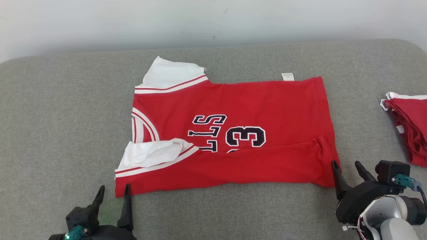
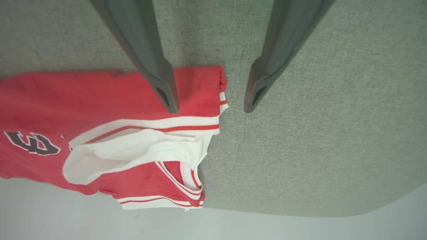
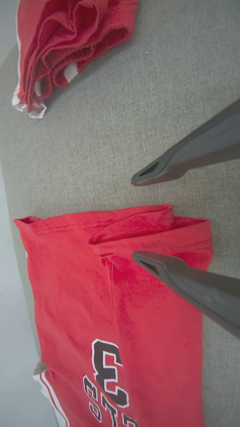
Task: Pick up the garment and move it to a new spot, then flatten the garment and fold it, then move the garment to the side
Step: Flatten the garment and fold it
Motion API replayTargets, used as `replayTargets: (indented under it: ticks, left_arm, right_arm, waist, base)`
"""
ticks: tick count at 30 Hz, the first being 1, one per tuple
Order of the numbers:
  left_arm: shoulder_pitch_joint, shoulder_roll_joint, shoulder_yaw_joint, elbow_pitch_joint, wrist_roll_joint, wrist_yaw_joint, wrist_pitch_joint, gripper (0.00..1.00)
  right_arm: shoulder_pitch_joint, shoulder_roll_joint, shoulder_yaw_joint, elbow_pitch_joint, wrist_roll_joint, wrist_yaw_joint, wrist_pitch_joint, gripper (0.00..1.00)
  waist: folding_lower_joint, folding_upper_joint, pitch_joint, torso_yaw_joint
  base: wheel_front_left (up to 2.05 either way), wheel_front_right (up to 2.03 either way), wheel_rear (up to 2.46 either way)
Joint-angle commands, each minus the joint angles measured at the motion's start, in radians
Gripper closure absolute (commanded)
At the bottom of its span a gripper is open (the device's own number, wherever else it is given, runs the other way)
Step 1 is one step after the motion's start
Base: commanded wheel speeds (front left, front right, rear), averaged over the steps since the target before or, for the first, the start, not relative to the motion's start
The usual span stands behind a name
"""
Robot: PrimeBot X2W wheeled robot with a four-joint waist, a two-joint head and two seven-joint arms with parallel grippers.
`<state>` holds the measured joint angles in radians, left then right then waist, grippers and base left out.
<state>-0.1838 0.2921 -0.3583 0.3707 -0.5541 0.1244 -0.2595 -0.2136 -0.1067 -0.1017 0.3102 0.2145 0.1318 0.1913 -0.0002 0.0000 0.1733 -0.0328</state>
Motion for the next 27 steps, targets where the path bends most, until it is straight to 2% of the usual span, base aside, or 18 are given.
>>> replayTargets:
  ticks: [1,18,23,24,25,26,27]
  left_arm:
    - [0.004,0.001,-0.006,0.012,0.010,0.013,0.010,0.00]
    - [-0.106,-0.014,-0.037,0.112,0.021,0.041,0.096,0.00]
    - [-0.103,-0.024,-0.058,0.122,0.007,0.025,0.134,0.00]
    - [-0.098,-0.026,-0.064,0.124,0.003,0.020,0.146,0.25]
    - [-0.094,-0.028,-0.069,0.125,-0.001,0.013,0.154,0.57]
    - [-0.093,-0.027,-0.071,0.125,-0.004,0.009,0.157,0.87]
    - [-0.091,-0.027,-0.073,0.129,-0.010,0.001,0.162,1.00]
  right_arm:
    - [0.008,0.008,-0.008,-0.004,-0.015,-0.003,0.011,0.00]
    - [-0.086,0.027,0.002,0.068,-0.071,-0.003,0.123,0.00]
    - [-0.082,0.036,-0.006,0.101,-0.066,-0.003,0.172,0.00]
    - [-0.077,0.038,-0.007,0.105,-0.061,-0.003,0.179,0.00]
    - [-0.073,0.040,-0.007,0.109,-0.056,-0.003,0.184,0.03]
    - [-0.070,0.041,-0.007,0.109,-0.056,-0.003,0.186,0.24]
    - [-0.067,0.042,-0.006,0.110,-0.056,-0.003,0.188,0.55]
  waist:
    - [0.0002,0.0000,0.006,-0.002]
    - [0.0002,0.0000,0.079,-0.006]
    - [0.0002,0.0000,0.079,-0.001]
    - [0.0002,0.0000,0.077,-0.001]
    - [0.0002,0.0000,0.075,-0.001]
    - [0.0002,0.0000,0.073,-0.001]
    - [0.0002,0.0000,0.071,-0.002]
  base:
    - [0.00,0.00,0.00]
    - [0.00,0.00,0.00]
    - [0.00,0.00,0.00]
    - [0.00,0.00,0.00]
    - [0.00,0.00,0.00]
    - [0.00,0.00,0.00]
    - [0.00,0.00,0.00]
